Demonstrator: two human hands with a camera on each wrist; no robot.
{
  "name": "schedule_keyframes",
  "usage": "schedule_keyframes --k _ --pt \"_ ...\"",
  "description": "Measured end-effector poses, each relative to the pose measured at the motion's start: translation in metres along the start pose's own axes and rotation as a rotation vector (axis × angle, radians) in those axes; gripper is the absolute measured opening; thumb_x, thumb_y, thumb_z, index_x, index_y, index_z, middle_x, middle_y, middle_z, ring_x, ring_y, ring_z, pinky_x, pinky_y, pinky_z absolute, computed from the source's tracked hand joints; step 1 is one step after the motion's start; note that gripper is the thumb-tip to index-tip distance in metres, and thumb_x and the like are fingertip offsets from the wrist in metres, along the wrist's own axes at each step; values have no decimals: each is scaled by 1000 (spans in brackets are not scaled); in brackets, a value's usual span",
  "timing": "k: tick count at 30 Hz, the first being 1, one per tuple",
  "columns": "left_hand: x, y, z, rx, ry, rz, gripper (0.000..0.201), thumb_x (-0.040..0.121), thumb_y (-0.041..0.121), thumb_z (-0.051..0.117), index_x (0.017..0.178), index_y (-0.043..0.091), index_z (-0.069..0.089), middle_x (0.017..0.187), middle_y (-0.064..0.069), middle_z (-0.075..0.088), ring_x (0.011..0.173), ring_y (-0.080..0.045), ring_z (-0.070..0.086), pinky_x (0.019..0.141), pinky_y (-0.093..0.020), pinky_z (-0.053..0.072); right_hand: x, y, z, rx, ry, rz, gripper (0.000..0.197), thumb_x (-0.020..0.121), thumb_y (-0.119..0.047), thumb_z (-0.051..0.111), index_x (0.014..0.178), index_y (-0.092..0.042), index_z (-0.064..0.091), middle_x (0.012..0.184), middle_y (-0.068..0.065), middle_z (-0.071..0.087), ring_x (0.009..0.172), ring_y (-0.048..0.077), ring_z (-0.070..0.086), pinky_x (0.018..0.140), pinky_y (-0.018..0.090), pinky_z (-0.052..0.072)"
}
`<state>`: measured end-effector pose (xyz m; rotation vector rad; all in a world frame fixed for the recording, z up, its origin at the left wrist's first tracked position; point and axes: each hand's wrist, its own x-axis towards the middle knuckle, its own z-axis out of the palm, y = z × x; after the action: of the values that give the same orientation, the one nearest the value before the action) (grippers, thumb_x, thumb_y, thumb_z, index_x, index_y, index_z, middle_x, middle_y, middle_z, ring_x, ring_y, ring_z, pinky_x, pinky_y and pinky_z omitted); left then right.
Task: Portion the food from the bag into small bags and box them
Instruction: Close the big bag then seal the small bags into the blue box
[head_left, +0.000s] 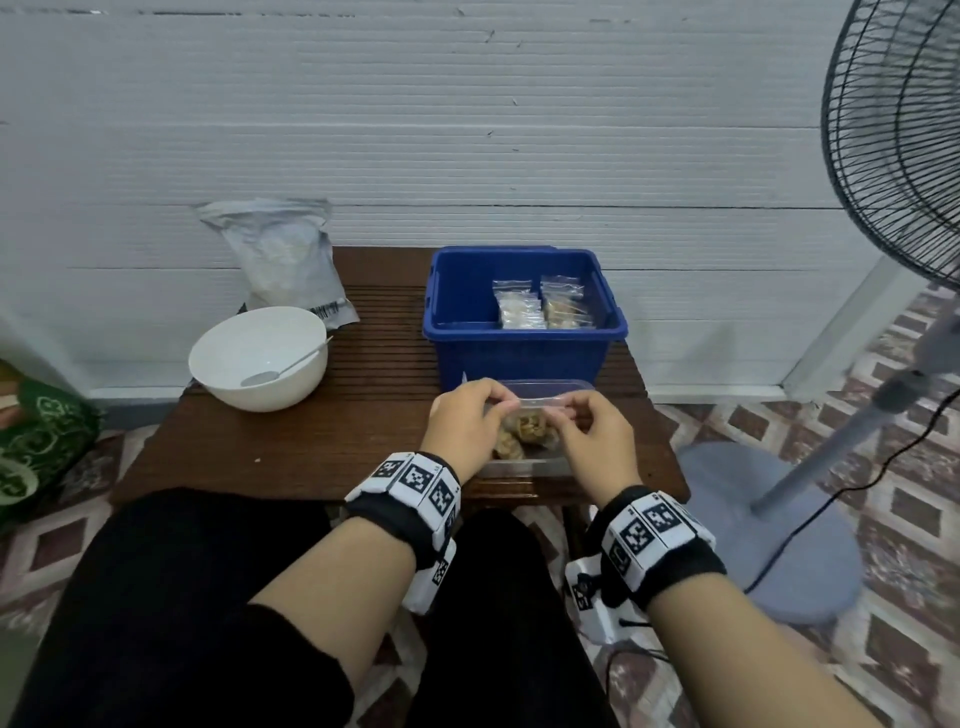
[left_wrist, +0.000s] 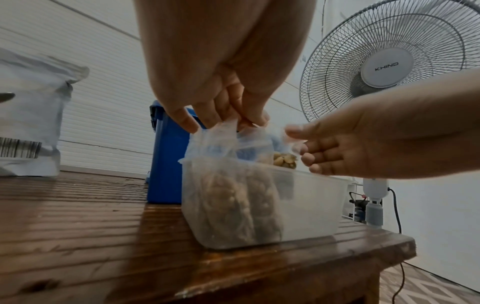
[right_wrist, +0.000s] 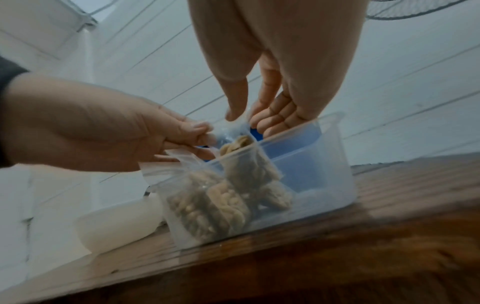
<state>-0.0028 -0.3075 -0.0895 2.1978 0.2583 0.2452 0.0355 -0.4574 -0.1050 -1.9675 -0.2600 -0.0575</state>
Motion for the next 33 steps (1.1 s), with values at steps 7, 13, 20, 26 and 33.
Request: schedule_keyframes --k 7,13,20,26,33 --pt "2 -5 8 26 4 2 12 91 30 62 81 36 58 94 13 66 106 -22 58 99 -45 42 -1 9 -4 170 11 -10 15 87 -8 65 73 -13 61 74 -3 63 66 -3 54 66 10 42" --pt "3 -6 11 74 33 -2 15 89 30 65 77 35 58 89 15 63 105 -23 58 101 -45 40 1 11 -3 212 -42 -1 21 88 -6 61 73 -21 58 77 -4 60 72 2 54 68 10 42" --pt "0 -7 12 -23 26 79 26 89 25 65 73 42 52 83 23 58 98 -14 59 101 -48 39 2 9 -5 174 -92 -9 19 89 -10 63 78 -26 62 81 -9 62 78 4 57 69 6 43" --pt "3 -9 12 39 28 43 9 89 31 64 81 33 59 85 20 58 98 -13 56 104 -44 35 4 11 -2 192 -56 20 25 89 -8 62 75 -28 60 79 -8 60 78 8 56 72 16 43" --pt "2 -5 9 82 32 50 9 90 33 63 83 33 57 93 21 58 84 9 38 93 -22 15 3 6 -5 172 -98 19 15 87 -12 66 80 -25 66 86 0 66 86 17 60 75 19 47"
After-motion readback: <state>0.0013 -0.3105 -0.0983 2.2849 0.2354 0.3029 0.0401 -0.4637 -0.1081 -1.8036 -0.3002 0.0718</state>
